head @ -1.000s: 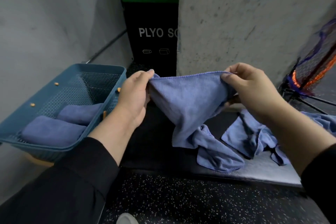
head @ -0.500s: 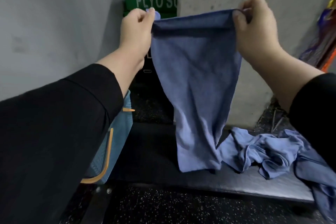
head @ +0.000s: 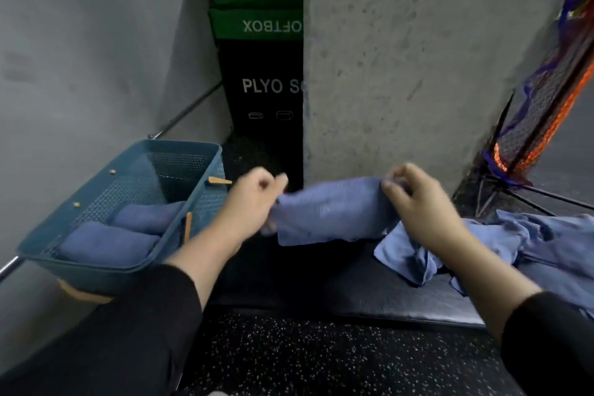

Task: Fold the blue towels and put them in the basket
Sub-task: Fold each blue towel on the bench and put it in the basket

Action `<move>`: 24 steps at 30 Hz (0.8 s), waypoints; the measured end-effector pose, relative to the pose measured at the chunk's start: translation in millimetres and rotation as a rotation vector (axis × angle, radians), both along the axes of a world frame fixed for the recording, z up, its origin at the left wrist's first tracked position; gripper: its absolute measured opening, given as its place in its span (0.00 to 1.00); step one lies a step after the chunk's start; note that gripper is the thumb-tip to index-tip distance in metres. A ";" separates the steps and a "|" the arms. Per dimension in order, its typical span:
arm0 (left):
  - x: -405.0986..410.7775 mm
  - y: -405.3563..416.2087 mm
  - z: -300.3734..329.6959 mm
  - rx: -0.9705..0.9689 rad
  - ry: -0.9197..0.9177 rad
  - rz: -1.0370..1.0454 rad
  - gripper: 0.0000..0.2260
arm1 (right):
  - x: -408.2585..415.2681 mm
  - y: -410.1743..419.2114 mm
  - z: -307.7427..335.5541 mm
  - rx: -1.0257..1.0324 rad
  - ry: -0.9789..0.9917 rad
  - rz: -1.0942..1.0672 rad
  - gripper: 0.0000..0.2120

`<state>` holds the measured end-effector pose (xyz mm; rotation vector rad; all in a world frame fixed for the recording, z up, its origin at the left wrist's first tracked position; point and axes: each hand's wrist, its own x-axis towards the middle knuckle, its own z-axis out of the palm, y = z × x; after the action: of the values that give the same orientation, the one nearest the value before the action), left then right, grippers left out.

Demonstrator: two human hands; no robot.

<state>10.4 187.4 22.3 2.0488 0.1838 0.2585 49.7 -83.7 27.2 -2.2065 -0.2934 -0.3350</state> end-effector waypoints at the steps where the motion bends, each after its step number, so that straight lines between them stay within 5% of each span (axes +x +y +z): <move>1: -8.3 1.4 -18.5 -0.007 0.099 -0.088 0.12 | -4.7 -2.0 -18.0 -0.042 0.088 -0.010 0.05; 4: -17.9 10.7 -59.0 0.279 0.359 -0.389 0.18 | -11.3 -6.0 -55.9 -0.052 0.273 -0.035 0.05; 6: -12.8 12.6 -68.3 0.508 0.392 -0.463 0.07 | -8.7 -5.7 -67.7 -0.086 0.334 -0.040 0.05; 10: 18.3 7.4 -78.4 0.761 0.452 -0.308 0.14 | 12.4 0.7 -75.7 0.015 0.501 -0.023 0.06; 13: 41.1 -0.2 -94.0 0.626 0.716 -0.316 0.11 | 31.4 6.7 -82.5 -0.077 0.666 0.058 0.21; 15: 49.6 -6.2 -108.5 0.443 0.829 -0.262 0.10 | 41.4 12.2 -102.7 -0.159 0.739 0.057 0.21; 17: 61.3 -7.8 -120.4 0.364 0.738 -0.160 0.08 | 53.2 20.8 -117.6 -0.153 0.692 0.022 0.12; 24: 111.4 -9.0 -106.4 0.492 0.316 -0.040 0.10 | 109.2 39.9 -110.5 -0.188 0.514 -0.071 0.09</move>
<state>121.9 178.5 -84.2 2.5746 0.2945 -0.0571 158.9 -43.9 -83.3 -2.3987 0.0378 0.2344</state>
